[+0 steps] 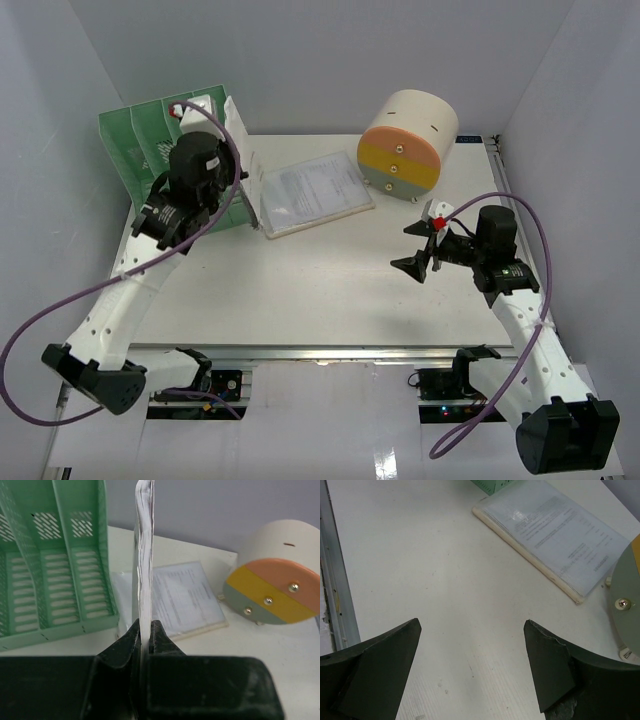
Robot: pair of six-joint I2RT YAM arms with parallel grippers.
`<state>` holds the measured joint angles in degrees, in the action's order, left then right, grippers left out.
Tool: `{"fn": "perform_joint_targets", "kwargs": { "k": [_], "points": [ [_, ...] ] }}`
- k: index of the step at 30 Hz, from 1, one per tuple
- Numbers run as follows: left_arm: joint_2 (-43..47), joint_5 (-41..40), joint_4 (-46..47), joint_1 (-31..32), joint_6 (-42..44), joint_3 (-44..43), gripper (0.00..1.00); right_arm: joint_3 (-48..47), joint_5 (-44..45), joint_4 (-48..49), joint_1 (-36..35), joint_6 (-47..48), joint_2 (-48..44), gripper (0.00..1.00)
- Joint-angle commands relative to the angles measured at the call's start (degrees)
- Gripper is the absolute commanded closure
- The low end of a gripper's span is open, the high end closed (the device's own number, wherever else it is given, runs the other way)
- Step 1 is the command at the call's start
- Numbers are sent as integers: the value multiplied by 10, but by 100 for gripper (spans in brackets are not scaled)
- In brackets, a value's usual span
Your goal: Organize the desk
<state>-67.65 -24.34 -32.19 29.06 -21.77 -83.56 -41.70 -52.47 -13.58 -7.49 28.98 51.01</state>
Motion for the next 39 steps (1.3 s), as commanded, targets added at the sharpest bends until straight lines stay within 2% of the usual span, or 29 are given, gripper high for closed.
{"fn": "perform_joint_targets", "kwargs": {
  "k": [1,7,13,26,39],
  "points": [
    [-57,-23,-6,-38,66,-95,100,14,-28,65,10,-15,-25,10],
    [-139,-25,-17,-78,91,-195,100,20,-26,66,20,-15,-27,10],
    [-203,-12,-32,-117,101,-253,100,20,-18,66,21,-16,-31,10],
    [-196,2,-12,-156,115,-241,100,20,-14,66,23,-16,-28,10],
    [-312,81,4,-205,91,-311,100,21,-6,66,34,-15,-27,10]
  ]
}}
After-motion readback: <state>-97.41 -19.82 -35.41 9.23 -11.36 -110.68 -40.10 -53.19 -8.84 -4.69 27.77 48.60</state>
